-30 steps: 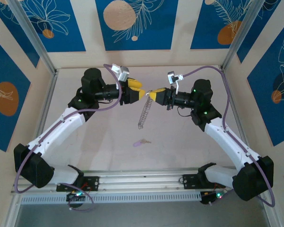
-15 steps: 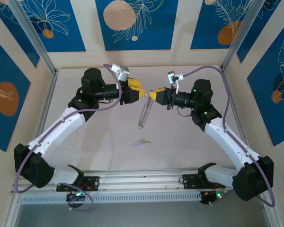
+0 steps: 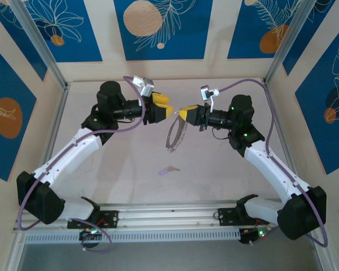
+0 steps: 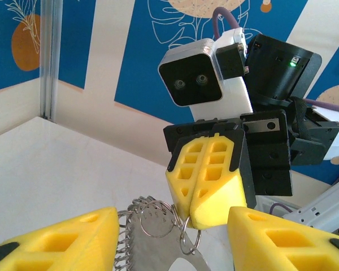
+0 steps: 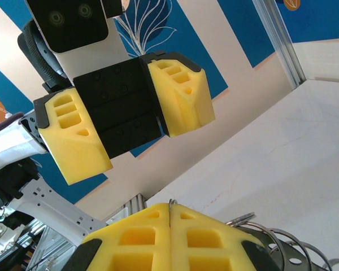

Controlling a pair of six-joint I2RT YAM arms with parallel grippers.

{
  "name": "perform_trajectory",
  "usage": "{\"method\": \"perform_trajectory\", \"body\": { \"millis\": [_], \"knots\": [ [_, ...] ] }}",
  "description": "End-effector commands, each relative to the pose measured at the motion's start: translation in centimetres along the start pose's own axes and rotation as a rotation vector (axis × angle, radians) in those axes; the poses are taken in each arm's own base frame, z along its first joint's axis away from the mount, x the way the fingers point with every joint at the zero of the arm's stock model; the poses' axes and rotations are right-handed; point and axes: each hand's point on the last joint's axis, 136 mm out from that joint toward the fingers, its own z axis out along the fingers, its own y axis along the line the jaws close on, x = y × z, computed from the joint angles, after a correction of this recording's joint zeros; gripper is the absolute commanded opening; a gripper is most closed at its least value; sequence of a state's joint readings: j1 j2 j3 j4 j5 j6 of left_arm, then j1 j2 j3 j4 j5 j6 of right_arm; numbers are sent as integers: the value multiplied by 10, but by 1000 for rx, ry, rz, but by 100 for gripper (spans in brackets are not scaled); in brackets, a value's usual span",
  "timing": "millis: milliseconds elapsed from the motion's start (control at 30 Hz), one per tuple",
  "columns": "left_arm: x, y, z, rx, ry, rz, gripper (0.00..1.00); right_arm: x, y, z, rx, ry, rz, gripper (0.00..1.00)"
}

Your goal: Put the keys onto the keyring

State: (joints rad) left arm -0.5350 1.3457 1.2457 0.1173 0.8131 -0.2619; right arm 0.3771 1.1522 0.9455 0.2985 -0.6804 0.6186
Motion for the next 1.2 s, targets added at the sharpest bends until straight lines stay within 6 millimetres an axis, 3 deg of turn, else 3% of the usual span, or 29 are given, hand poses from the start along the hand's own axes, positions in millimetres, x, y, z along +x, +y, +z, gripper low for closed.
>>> {"method": "perform_trajectory", "body": {
  "millis": [0,1167],
  "knots": [
    [0,0,3,11,-9,-1,53,-5,4,-4,-1,-25,-23,0],
    [2,1,4,15,-7,-6,54,-2,-1,-6,3,-27,-13,0]
  ]
}}
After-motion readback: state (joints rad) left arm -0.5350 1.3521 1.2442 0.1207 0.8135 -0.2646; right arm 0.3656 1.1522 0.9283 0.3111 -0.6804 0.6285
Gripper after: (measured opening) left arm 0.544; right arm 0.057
